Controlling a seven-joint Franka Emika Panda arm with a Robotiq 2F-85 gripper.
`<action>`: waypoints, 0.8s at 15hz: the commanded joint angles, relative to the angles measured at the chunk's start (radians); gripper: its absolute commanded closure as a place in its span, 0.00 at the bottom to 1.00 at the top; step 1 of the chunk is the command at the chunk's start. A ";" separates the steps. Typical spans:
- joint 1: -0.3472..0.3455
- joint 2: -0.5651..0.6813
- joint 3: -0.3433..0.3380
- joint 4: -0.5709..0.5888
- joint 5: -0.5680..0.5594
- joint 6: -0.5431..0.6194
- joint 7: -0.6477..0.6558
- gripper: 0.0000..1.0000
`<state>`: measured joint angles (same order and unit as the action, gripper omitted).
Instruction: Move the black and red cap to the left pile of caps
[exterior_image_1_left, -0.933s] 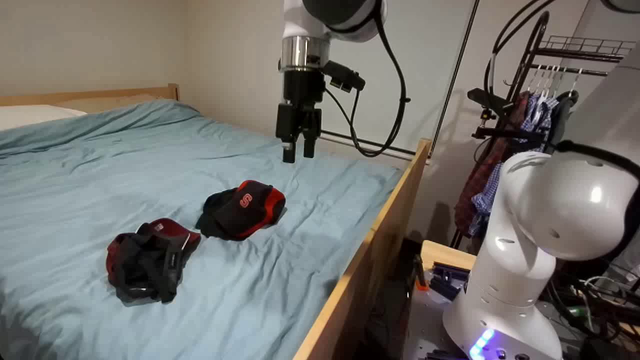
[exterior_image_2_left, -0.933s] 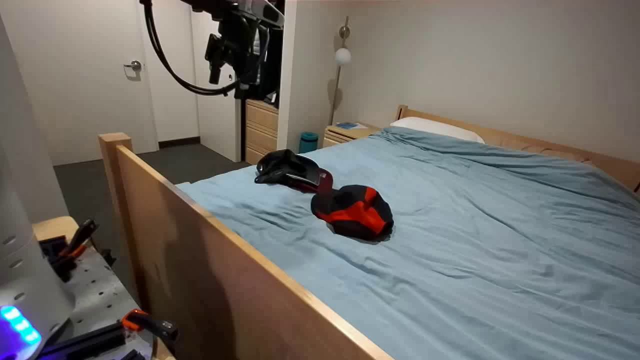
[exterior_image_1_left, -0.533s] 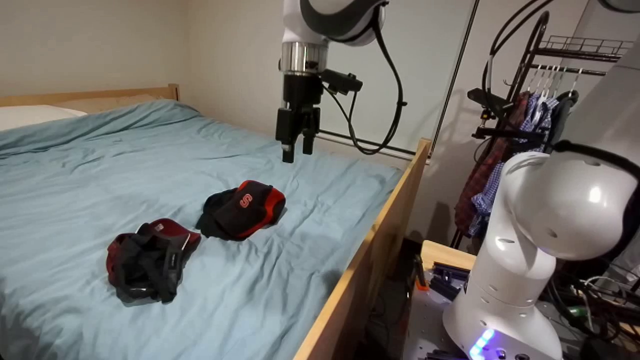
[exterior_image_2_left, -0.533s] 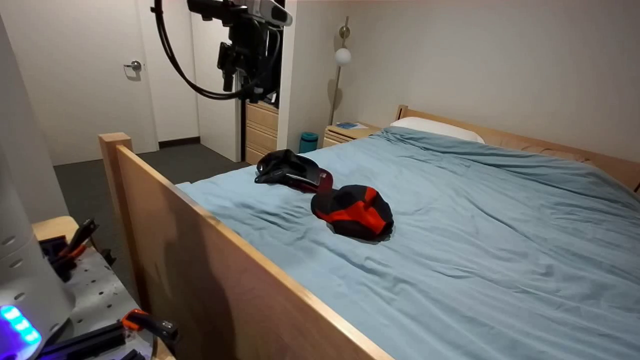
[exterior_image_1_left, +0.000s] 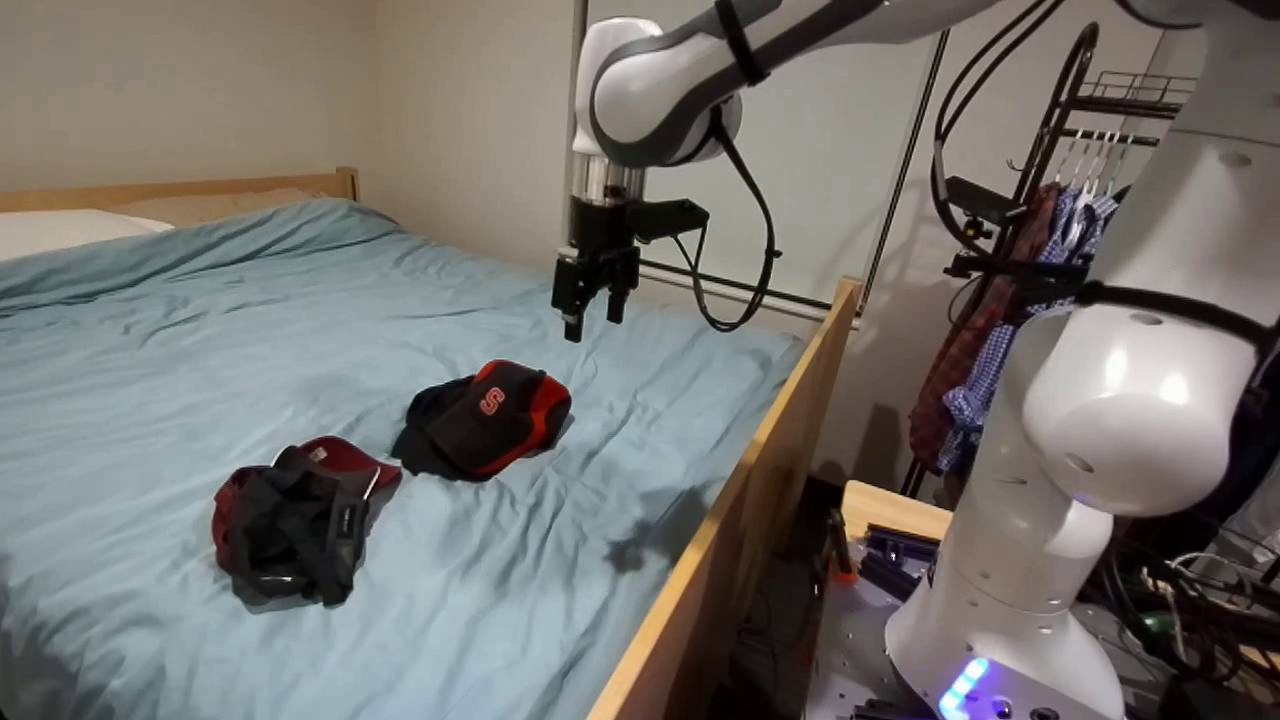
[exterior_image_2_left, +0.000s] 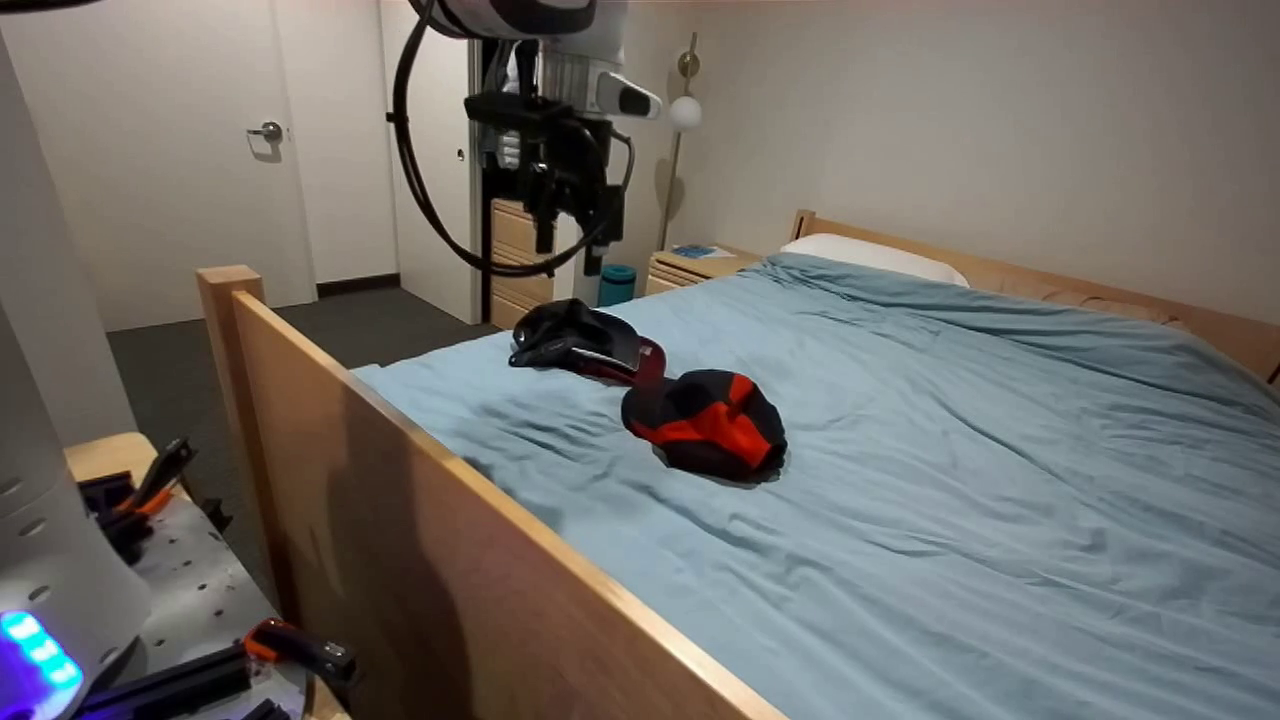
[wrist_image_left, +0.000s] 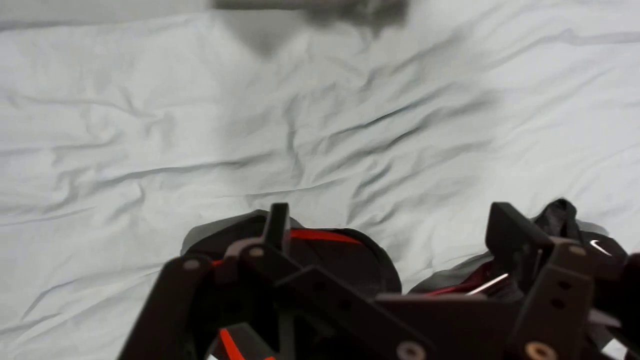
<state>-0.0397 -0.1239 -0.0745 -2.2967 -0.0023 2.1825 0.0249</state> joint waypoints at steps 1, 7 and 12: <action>-0.012 0.011 -0.001 0.005 0.001 0.003 -0.002 0.00; -0.025 0.163 -0.021 0.106 0.089 -0.026 0.004 0.00; -0.092 0.414 -0.055 0.276 0.267 -0.007 -0.031 0.00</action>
<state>-0.0823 0.1359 -0.1277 -2.1521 0.1628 2.1823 0.0391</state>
